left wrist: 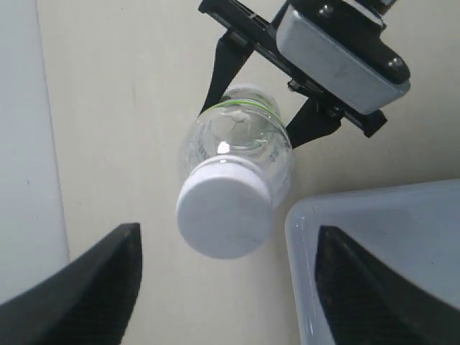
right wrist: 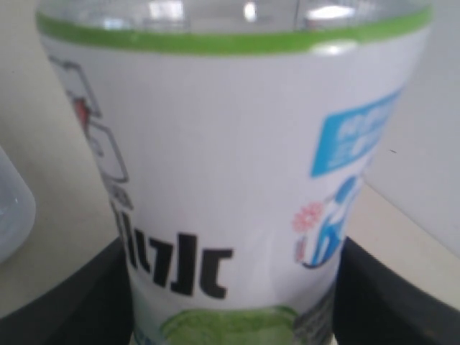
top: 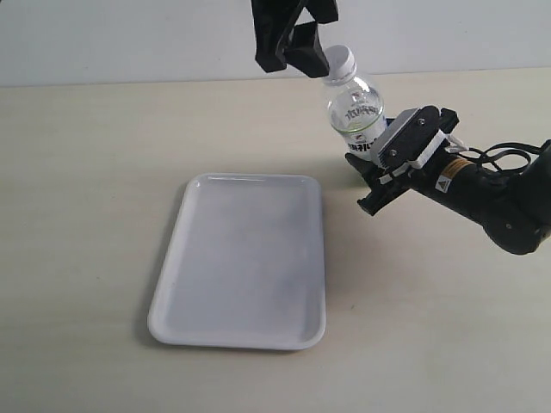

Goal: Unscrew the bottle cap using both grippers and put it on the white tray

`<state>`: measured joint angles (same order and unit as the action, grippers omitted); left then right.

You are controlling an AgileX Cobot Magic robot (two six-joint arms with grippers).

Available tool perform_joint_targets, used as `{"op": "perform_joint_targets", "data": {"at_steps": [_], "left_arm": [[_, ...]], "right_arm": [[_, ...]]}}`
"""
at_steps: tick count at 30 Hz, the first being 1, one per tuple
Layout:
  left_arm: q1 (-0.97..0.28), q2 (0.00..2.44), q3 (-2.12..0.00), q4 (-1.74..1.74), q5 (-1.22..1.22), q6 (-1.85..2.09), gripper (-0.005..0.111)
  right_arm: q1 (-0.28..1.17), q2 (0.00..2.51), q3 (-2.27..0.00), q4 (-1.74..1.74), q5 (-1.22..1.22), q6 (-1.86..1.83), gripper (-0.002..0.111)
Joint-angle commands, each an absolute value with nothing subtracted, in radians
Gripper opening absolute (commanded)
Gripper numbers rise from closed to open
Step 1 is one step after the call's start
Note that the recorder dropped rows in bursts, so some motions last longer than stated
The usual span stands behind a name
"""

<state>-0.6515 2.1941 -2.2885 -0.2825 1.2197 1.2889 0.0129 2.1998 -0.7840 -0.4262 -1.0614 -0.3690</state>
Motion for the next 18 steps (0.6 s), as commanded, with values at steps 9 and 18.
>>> {"op": "perform_joint_targets", "data": {"at_steps": [9,18], "left_arm": [[-0.652,2.233,-2.292,-0.299,1.216,1.31,0.066],[-0.652,2.237,-2.292,-0.333,1.169,1.31,0.066]], "right_arm": [[0.012,2.199,-0.786,-0.425,-1.036,-0.364,0.0],[0.012,2.199,-0.786,-0.425,-1.036,-0.364,0.0]]}}
